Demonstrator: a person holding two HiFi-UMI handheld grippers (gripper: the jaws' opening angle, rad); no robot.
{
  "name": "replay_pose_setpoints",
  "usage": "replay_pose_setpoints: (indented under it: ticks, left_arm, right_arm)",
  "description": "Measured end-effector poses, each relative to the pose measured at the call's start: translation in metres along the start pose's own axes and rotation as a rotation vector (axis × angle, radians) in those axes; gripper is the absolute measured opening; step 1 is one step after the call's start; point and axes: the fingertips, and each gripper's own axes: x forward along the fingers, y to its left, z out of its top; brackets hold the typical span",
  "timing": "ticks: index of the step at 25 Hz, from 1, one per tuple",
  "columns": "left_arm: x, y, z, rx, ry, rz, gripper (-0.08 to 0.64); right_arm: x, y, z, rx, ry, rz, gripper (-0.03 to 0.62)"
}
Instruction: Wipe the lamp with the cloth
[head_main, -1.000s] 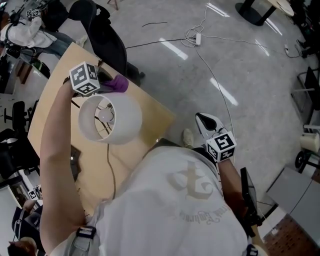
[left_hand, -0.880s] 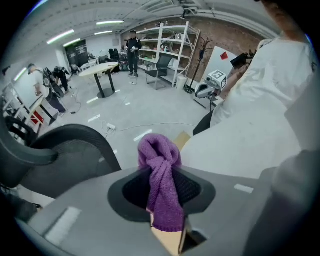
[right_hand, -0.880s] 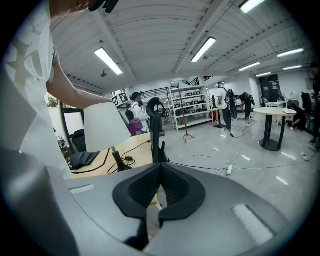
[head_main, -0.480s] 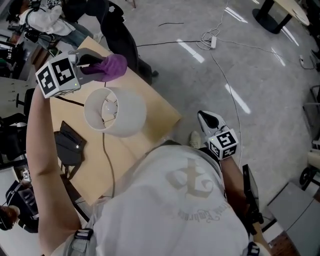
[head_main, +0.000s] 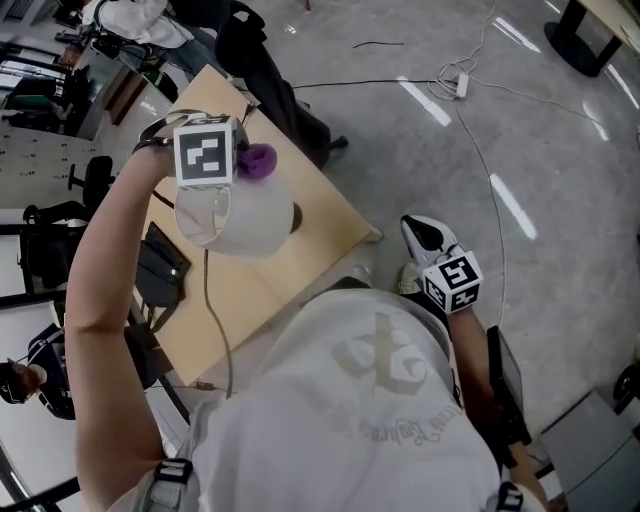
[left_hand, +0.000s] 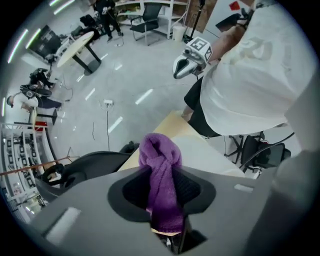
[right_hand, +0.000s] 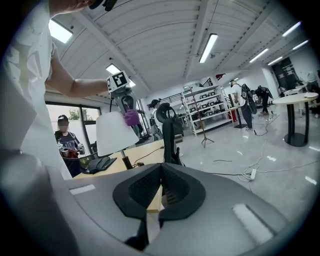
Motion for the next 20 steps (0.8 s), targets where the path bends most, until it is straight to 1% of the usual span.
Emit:
replay_pose_setpoints:
  ticks: [2,5,8,10,12,15,17,19,20]
  left_arm:
    - [0.018,0.005,0.002,-0.037,0.056,-0.041,0.114]
    - [0.045,0.01,0.012,-0.086,0.116,-0.093,0.114]
    - [0.069,0.012,0.02,-0.117,0.175,-0.092,0.114]
    - [0.073,0.009,0.024,-0.134,0.199,-0.082,0.112]
    - [0.06,0.008,0.029,-0.169,0.187,-0.06,0.112]
    - [0.022,0.017,0.03,-0.248,0.151,0.024,0.112]
    - [-0.004,0.014,0.025,-0.303,0.137,0.04,0.112]
    - [-0.028,0.006,0.022,-0.332,0.126,0.051,0.112]
    - [-0.038,0.005,0.023,-0.327,0.118,0.07,0.112]
  right_arm:
    - [-0.003,-0.004,-0.003,0.008,0.0,0.011,0.012]
    - [-0.011,-0.011,-0.008,0.024,0.001,0.017,0.012]
    - [-0.019,-0.016,-0.014,0.038,0.002,0.024,0.012]
    - [-0.024,-0.017,-0.018,0.046,0.006,0.031,0.012]
    - [-0.026,-0.018,-0.021,0.051,0.009,0.041,0.012]
    - [-0.023,-0.02,-0.019,0.027,0.016,0.064,0.012]
    - [-0.018,-0.018,-0.016,-0.001,0.02,0.09,0.012]
    - [-0.012,-0.013,-0.013,-0.019,0.02,0.12,0.012]
    - [-0.01,-0.011,-0.013,-0.024,0.022,0.133,0.012]
